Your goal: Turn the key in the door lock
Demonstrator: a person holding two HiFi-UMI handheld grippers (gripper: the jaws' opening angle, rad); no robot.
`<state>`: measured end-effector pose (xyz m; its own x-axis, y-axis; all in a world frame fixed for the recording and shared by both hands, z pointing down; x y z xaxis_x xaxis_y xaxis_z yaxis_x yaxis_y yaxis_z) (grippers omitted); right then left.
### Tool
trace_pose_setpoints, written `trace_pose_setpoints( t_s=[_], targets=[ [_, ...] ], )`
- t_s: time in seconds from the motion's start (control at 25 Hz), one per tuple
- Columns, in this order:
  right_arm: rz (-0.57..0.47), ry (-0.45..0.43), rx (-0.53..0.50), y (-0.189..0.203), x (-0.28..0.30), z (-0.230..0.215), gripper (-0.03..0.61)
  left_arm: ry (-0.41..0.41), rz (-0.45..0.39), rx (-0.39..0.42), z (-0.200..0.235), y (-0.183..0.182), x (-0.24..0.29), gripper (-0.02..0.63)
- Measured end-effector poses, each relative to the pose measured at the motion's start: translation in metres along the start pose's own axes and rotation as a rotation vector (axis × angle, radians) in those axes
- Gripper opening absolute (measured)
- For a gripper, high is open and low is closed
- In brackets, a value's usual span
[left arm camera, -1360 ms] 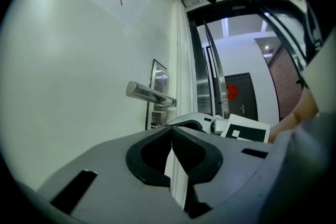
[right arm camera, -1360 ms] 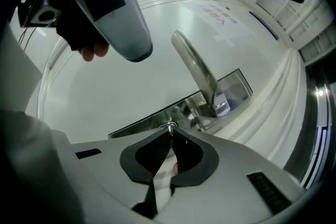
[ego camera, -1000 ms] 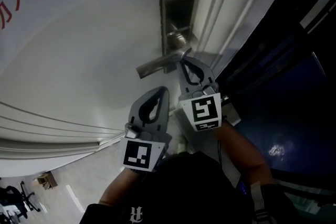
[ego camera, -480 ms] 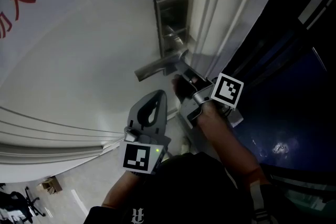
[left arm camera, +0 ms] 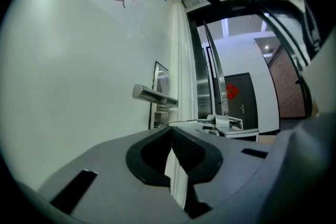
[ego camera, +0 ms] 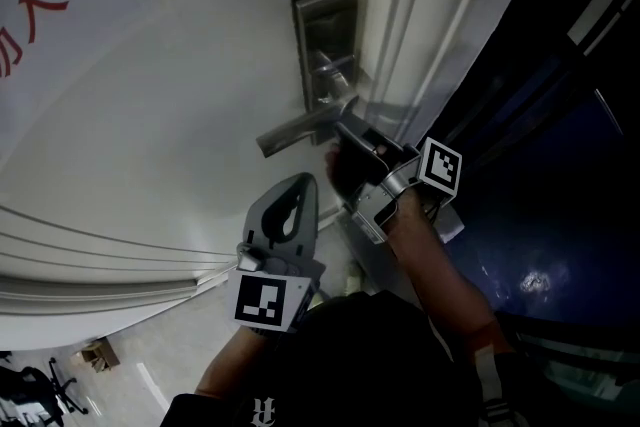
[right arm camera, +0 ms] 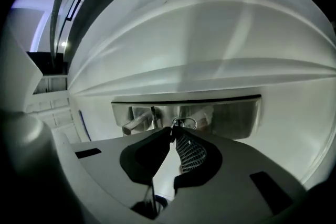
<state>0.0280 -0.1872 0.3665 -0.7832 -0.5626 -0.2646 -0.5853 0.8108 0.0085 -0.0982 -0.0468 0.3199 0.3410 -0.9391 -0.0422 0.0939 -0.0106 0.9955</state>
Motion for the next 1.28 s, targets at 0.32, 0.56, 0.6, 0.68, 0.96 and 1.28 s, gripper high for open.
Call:
trace_pose_setpoints(
  t_s=[0.32, 0.56, 0.6, 0.68, 0.96, 1.28],
  targets=[
    [0.146, 0.114, -0.654, -0.001, -0.017, 0.031, 0.086, 0.014, -0.004, -0.007, -0.004, 0.003, 0.002, 0.008],
    [0.26, 0.304, -1.867, 0.031, -0.019, 0.061, 0.087, 0.024, -0.001, -0.009, -0.007, 0.005, 0.0, 0.007],
    [0.275, 0.32, -1.998, 0.038, -0.018, 0.059, 0.087, 0.025, -0.001, -0.009, -0.007, 0.004, 0.0, 0.008],
    [0.298, 0.351, -2.197, 0.047, -0.016, 0.053, 0.087, 0.025, -0.003, -0.009, -0.008, 0.004, -0.002, 0.006],
    [0.282, 0.401, -2.65, 0.054, -0.013, 0.034, 0.087, 0.015, -0.001, -0.008, -0.006, 0.003, -0.007, 0.008],
    [0.304, 0.388, -2.897, 0.05, -0.006, 0.019, 0.087, 0.004, 0.002, -0.006, -0.005, 0.004, -0.009, 0.008]
  ],
)
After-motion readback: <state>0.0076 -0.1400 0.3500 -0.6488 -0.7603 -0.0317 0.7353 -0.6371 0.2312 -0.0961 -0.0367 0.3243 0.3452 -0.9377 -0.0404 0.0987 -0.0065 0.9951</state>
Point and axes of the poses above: the fingertips, and each gripper's own axes: x forward along the fingers, z to its left, y out of its underside, the point moved 8 cm from there along -x, backward along the fingers
